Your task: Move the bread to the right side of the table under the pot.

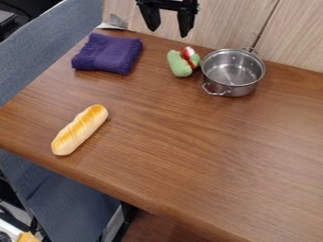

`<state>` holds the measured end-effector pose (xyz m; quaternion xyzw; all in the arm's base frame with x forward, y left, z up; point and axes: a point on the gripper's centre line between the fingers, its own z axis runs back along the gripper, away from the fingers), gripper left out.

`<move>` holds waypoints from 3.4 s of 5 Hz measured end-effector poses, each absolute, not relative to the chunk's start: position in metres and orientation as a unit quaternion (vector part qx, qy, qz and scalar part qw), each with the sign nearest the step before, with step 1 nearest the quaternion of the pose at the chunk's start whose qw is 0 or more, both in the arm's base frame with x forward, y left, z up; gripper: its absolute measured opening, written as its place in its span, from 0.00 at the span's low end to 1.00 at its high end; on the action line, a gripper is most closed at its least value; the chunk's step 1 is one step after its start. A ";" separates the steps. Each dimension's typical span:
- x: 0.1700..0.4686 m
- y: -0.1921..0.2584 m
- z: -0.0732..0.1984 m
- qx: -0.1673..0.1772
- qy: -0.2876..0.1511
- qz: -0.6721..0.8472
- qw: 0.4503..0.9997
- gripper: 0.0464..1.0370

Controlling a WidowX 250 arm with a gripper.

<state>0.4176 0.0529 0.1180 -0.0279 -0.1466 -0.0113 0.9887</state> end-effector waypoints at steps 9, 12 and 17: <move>0.244 0.114 0.037 0.105 -0.039 0.057 0.992 0.96; 0.252 0.112 0.027 0.103 -0.038 0.032 0.993 0.60; 0.272 0.034 0.087 0.019 -0.085 -0.031 0.996 0.60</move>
